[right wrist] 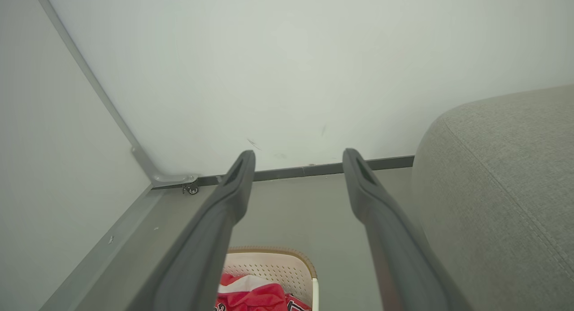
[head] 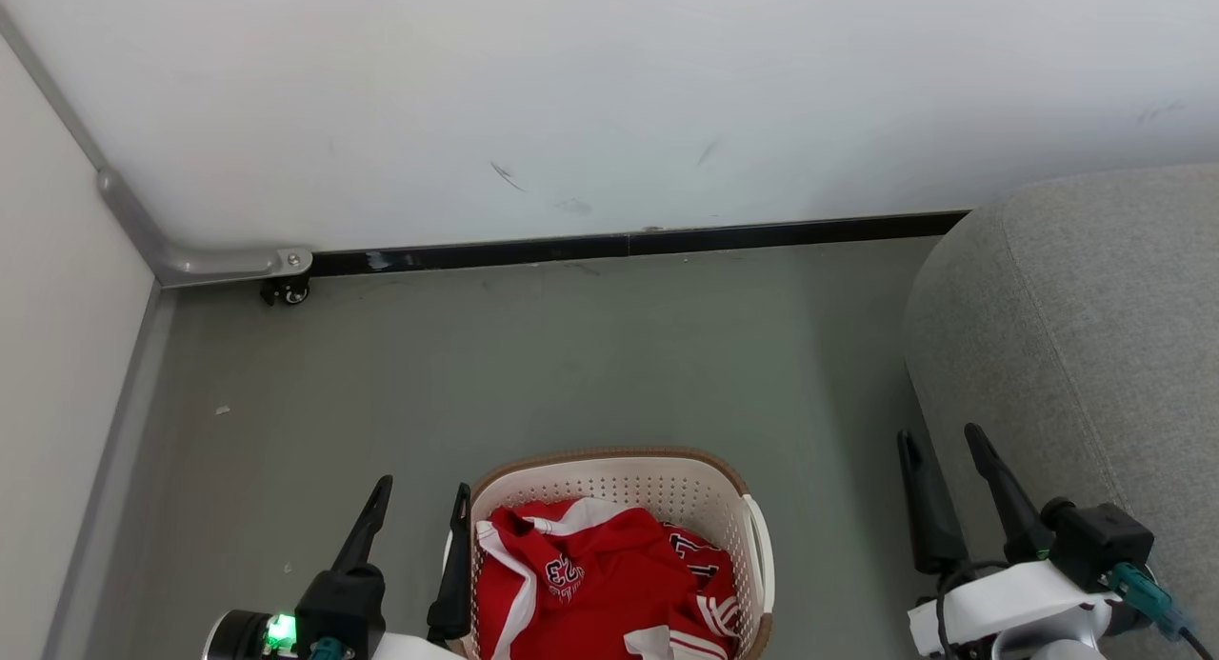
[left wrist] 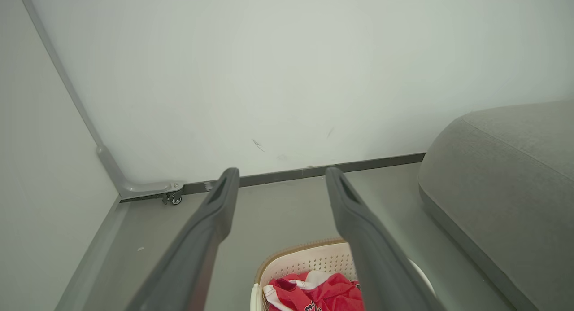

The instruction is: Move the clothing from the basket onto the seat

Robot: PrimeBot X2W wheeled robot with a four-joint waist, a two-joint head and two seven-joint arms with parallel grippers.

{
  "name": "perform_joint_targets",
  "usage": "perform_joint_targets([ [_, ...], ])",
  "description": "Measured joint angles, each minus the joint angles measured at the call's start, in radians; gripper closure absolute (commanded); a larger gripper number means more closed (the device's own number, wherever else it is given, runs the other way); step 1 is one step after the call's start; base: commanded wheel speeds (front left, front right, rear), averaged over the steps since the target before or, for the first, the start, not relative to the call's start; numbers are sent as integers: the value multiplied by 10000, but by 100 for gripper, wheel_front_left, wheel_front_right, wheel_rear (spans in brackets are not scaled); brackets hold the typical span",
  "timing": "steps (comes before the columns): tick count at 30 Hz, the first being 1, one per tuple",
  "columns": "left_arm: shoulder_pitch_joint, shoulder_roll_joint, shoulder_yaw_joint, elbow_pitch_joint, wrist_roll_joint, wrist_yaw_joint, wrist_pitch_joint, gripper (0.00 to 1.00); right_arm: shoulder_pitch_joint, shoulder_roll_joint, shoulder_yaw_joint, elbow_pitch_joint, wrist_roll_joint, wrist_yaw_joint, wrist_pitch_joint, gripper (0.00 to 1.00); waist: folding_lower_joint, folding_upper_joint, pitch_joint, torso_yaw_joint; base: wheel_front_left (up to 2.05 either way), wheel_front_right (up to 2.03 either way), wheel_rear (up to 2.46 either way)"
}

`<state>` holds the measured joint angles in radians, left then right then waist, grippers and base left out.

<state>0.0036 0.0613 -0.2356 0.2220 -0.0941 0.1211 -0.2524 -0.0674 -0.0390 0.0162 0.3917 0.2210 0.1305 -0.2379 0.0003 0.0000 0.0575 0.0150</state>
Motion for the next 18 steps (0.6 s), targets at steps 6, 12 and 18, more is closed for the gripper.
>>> perform_joint_targets([
  [6,-379,151,-165,244,194,-219,-2,0,-1,-2,-123,-117,-19,0,-8,0,0,0,194,-59,0,0,0],
  [12,-777,255,-359,610,393,-349,-2,0,-10,-4,-447,-324,-115,0,-12,0,-1,0,458,-147,0,0,0],
  [18,-1123,322,-616,1139,694,-522,-2,0,-39,-2,-617,-539,-117,0,-13,0,0,0,792,-263,0,0,0],
])
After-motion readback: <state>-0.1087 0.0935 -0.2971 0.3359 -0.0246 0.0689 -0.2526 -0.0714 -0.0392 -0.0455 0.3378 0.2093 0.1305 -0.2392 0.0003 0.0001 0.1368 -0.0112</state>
